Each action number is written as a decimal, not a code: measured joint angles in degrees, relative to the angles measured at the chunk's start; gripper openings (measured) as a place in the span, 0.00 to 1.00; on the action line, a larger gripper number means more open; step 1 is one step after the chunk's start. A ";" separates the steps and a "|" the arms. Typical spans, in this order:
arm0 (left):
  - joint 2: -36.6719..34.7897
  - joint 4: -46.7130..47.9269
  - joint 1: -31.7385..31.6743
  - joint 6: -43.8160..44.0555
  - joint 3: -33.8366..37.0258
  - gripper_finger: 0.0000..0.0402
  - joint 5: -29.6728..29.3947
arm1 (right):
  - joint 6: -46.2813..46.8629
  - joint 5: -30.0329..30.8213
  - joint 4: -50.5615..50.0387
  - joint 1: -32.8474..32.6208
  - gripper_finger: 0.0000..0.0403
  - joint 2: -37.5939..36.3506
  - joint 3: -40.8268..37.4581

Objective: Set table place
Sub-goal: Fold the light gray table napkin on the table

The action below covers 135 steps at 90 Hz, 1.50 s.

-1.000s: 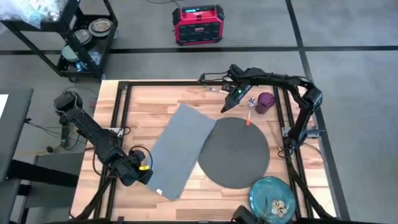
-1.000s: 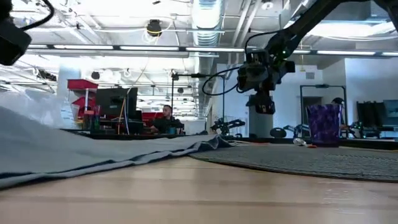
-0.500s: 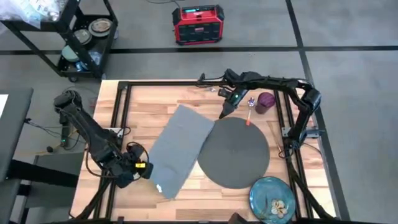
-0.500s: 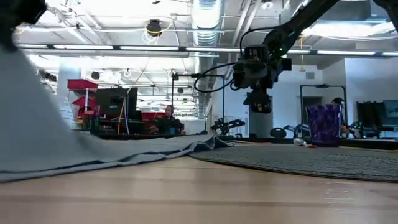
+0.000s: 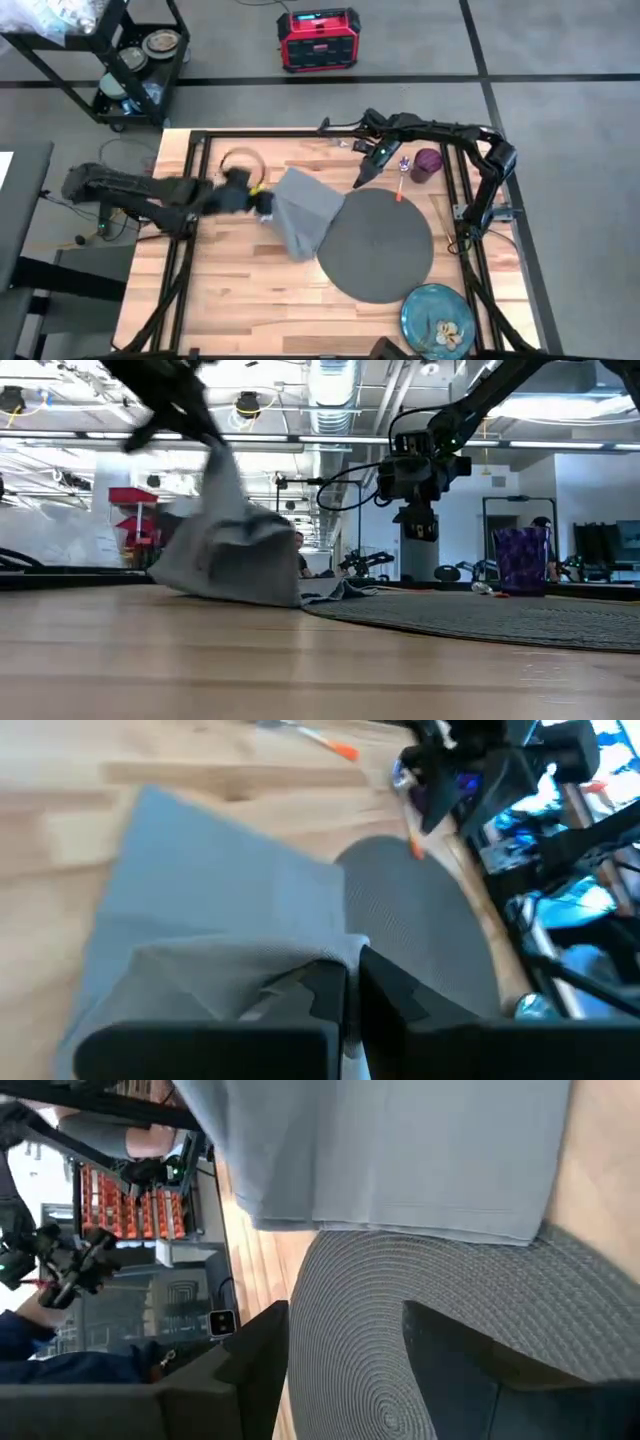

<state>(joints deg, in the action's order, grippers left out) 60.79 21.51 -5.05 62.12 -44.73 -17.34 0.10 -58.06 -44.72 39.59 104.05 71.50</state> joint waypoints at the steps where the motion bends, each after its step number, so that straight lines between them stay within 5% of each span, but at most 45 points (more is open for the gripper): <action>1: 0.57 -0.55 -1.06 -0.42 0.19 0.00 1.07 | 0.00 0.00 -0.11 0.04 0.45 0.00 0.00; 18: 12.35 -15.23 -10.88 -5.92 2.12 0.00 15.88 | -0.09 0.00 -1.15 1.02 0.45 0.00 0.00; 36: 21.81 -26.31 -14.56 -6.80 2.12 0.00 19.11 | -0.15 0.07 -1.30 1.43 0.45 0.00 0.00; 51: 26.91 -23.69 -18.21 -2.65 2.11 0.00 20.05 | -0.11 0.99 -0.91 1.43 0.45 0.00 0.00; 66: 27.40 -27.59 -20.40 -6.52 2.09 0.08 21.62 | -0.09 1.18 -0.89 1.51 0.45 0.02 0.00; 103: 27.26 -28.60 -25.41 -9.02 -1.27 0.50 23.60 | -0.55 0.72 -0.99 -0.61 0.45 0.02 0.00; 135: 27.28 -28.04 -25.88 -10.27 -1.42 0.56 24.67 | -0.56 0.48 -0.04 -4.38 0.45 0.02 0.00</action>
<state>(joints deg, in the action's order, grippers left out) 88.07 -6.54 -30.94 51.86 -46.15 7.33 -0.47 -57.58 -44.76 35.21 104.07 71.50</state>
